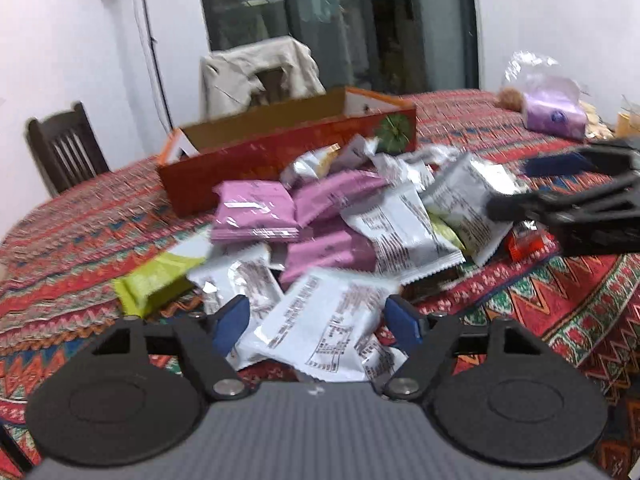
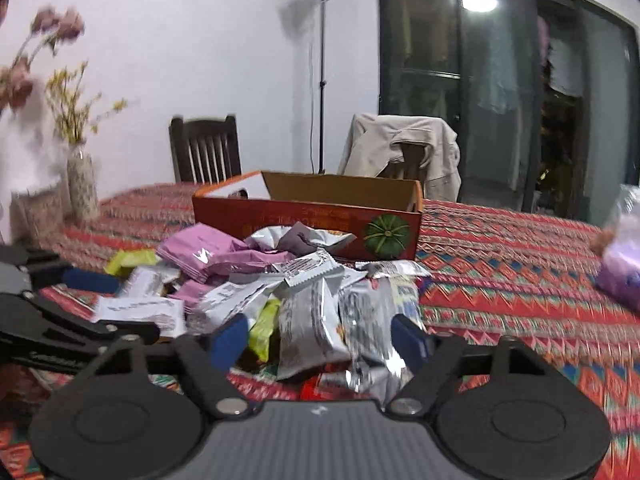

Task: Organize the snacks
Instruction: 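Reach both tools into the snack pile and close on white biscuit packets, then carry the white packet in the left tool into the box while the right tool carries its own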

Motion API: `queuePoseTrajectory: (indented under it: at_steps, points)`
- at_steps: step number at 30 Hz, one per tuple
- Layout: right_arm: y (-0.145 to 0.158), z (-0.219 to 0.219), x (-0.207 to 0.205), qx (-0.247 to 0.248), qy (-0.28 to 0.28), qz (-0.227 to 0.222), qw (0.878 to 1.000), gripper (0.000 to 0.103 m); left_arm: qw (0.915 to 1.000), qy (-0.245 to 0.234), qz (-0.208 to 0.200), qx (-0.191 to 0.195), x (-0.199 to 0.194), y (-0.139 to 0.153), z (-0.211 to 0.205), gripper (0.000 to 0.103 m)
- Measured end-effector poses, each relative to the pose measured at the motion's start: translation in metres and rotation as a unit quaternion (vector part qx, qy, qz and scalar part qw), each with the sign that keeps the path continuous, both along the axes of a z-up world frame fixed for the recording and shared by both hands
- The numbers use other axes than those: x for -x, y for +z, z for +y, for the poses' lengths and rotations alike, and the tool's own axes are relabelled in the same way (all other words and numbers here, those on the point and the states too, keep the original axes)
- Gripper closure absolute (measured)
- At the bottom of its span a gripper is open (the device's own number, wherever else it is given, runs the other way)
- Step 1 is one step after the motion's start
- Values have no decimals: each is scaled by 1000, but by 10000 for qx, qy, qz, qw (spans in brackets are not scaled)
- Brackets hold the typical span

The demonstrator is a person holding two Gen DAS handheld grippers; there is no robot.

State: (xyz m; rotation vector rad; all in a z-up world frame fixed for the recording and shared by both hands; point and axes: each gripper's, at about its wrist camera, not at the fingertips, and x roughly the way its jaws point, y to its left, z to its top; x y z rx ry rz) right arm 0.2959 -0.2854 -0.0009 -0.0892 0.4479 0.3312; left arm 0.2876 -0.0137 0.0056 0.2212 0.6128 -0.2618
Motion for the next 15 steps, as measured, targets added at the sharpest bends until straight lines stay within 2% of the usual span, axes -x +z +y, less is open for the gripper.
queuePoseTrajectory:
  at_steps: [3, 6, 8, 10, 15]
  points:
    - [-2, 18, -18, 399, 122, -16, 9991, 41, 9997, -61, 209, 90, -5, -3, 0, 47]
    - [-7, 31, -30, 649, 281, 64, 9975, 47, 9995, -6, 269, 187, -7, 0, -1, 50]
    - [-12, 37, -33, 724, 389, 93, 9966, 55, 9990, 123, 294, 324, -7, 3, 1, 60]
    - [-15, 41, -33, 821, 442, 72, 9956, 63, 9987, 256, 257, 365, -3, 6, -1, 62]
    - [-8, 24, -17, 330, 544, 61, 9980, 65, 9977, 351, 110, 566, 26, 15, -9, 63]
